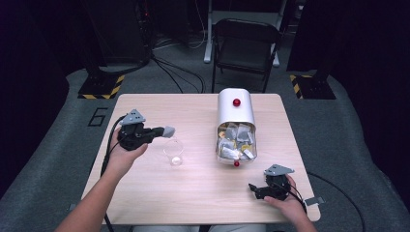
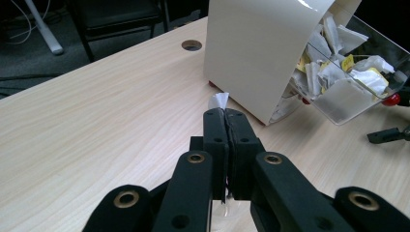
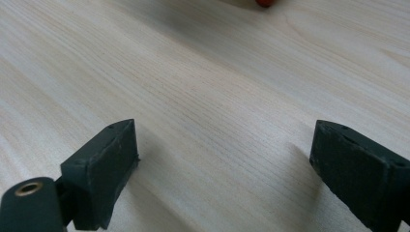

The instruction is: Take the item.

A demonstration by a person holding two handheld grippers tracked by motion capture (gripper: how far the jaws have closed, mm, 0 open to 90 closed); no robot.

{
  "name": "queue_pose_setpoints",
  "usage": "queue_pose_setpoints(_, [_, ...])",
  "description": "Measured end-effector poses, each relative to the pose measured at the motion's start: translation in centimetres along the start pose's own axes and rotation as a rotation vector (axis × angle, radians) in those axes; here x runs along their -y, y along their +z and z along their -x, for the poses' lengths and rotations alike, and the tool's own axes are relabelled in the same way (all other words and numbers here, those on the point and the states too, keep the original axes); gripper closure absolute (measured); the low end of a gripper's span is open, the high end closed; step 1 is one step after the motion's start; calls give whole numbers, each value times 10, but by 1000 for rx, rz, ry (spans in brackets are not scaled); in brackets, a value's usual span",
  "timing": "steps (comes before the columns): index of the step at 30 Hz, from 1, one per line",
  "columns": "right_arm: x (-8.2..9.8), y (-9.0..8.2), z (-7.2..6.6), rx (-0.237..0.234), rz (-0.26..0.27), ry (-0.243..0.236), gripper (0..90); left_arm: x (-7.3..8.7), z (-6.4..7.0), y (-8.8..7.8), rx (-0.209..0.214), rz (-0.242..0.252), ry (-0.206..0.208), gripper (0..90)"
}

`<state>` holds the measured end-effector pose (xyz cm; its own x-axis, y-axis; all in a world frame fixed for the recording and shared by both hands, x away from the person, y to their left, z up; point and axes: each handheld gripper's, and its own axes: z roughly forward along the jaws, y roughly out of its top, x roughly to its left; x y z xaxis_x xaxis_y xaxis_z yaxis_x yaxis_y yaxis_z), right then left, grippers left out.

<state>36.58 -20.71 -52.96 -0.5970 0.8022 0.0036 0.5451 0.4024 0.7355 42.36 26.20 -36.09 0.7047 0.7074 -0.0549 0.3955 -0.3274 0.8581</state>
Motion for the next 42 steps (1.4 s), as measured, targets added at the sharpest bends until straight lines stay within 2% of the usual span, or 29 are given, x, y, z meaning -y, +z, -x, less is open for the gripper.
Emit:
queue_pose_setpoints(4, [0,0,0,0,0,0,94,4,2,-2,5,5,-9,886])
queue_pose_setpoints(6, [0,0,0,0,0,0,93,8,1,-1,10,-10,-4,886])
queue_pose_setpoints(15, [0,0,0,0,0,0,93,31,-1,18,15,-63,-38,885])
queue_pose_setpoints(26, [0,0,0,0,0,0,93,40,-4,29,12,-94,-55,885])
queue_pose_setpoints(42, [0,0,0,0,0,0,93,44,-2,41,5,-134,-39,885])
